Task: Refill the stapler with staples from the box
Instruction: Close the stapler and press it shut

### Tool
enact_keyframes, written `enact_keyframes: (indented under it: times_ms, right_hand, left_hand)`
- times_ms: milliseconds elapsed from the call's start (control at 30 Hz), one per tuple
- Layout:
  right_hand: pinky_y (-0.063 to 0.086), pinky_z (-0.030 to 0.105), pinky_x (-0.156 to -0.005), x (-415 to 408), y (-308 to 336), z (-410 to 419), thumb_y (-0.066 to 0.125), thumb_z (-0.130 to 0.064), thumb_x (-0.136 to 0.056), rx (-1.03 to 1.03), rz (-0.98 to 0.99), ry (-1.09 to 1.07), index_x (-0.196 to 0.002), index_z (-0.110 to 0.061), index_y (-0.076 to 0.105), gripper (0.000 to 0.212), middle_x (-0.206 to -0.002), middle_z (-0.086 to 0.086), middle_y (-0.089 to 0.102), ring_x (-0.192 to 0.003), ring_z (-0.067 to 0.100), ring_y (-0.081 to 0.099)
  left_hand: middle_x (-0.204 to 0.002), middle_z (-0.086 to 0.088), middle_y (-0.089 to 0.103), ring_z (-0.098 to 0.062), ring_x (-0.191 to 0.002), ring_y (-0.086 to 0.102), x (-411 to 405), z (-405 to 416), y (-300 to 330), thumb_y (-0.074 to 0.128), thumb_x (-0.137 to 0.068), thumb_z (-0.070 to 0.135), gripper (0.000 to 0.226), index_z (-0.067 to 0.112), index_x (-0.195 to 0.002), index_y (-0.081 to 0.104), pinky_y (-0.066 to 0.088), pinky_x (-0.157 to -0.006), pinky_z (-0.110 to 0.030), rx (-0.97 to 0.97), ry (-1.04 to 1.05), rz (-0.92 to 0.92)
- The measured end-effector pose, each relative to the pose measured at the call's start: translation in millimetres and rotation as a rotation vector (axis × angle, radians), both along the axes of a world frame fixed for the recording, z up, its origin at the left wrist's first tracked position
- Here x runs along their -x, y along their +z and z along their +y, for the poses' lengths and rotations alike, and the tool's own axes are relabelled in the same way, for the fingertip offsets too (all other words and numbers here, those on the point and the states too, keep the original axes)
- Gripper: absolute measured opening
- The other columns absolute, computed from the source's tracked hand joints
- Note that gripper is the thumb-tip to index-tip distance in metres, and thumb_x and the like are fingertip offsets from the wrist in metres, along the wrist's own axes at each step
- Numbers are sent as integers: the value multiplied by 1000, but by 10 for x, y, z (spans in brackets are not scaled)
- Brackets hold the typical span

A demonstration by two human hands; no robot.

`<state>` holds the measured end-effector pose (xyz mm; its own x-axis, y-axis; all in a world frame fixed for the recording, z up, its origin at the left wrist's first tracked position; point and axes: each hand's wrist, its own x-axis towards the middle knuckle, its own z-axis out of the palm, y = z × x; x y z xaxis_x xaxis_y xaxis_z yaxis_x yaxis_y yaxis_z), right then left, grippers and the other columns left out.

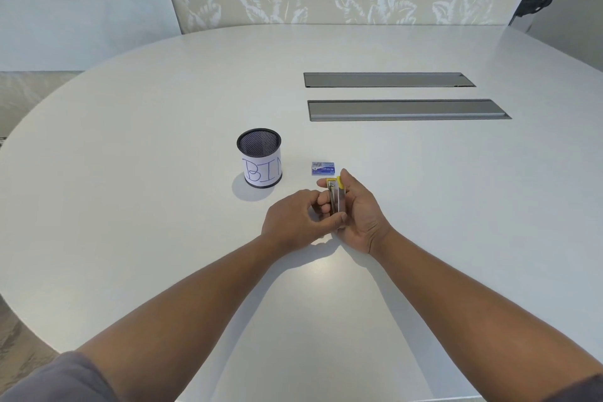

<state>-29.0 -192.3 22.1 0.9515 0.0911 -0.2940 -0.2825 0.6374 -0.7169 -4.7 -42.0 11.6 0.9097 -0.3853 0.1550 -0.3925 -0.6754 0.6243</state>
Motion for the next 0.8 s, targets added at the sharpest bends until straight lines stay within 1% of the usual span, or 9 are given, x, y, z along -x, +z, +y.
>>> enact_keyframes:
  times_ms: [100,267,367,433,500,567,633,700,800]
  right_hand:
    - [45,25,-59,-5,-1,13,60,-46,-96,38,10,-2,-98,-6,62,40,-70,7,56,-57,16,48]
    - [48,24,-56,-5,-1,-3,61,-47,-95,-4,18,1,-94,-6,65,41,-71,7,56,-56,16,49]
    - [46,22,-54,-9,0,-3,61,-47,-96,28,27,16,-90,-7,68,41,-70,6,57,-55,15,49]
    - [47,21,-53,-12,2,-5,62,-47,-95,20,30,26,-92,-6,66,41,-70,6,57,-54,15,50]
    - [49,22,-54,-17,-1,-11,61,-47,-96,-8,32,28,-97,-5,65,42,-71,7,57,-55,15,51]
    - [48,21,-53,-23,-6,-15,60,-47,-96,-2,34,37,-95,-5,66,43,-71,7,56,-55,15,50]
    - [47,21,-52,-27,-13,-17,60,-47,-97,7,36,50,-90,-6,68,43,-71,7,56,-56,15,50]
    - [48,22,-53,-25,-17,-19,61,-48,-96,-3,35,45,-92,-5,68,44,-71,7,56,-55,15,50]
    - [53,24,-60,-23,-33,-19,62,-54,-93,-8,2,23,-105,-4,63,52,-71,7,58,-54,15,52]
  left_hand:
    - [-78,18,60,7,-76,56,15,5,0,56,-69,79,40,41,-77,51,37,-60,-24,-18,-18,-10]
    - [-79,19,61,7,-79,56,12,3,0,57,-69,81,44,38,-79,54,38,-60,-24,2,-11,-4]
    - [-75,18,58,10,-81,54,18,6,0,55,-70,81,38,44,-75,51,33,-58,-23,-7,-21,-18]
    - [-75,19,58,12,-83,53,19,7,-4,55,-70,81,37,44,-75,51,32,-57,-22,0,-25,-20]
    - [-77,19,60,10,-82,54,11,4,-7,55,-70,81,40,41,-77,53,35,-59,-23,8,-22,-9]
    - [-76,18,59,7,-75,55,7,5,-8,54,-70,83,42,42,-76,52,35,-58,-23,-6,-20,-12]
    - [-73,17,56,8,-71,53,10,8,-6,52,-70,84,40,44,-75,50,33,-56,-23,-20,-24,-22]
    - [-75,19,59,10,-75,54,6,5,-13,53,-70,84,40,44,-75,51,34,-58,-23,-12,-20,-11]
    - [-83,23,62,10,-84,55,-14,2,-27,55,-71,82,44,39,-81,56,39,-62,-24,16,0,10]
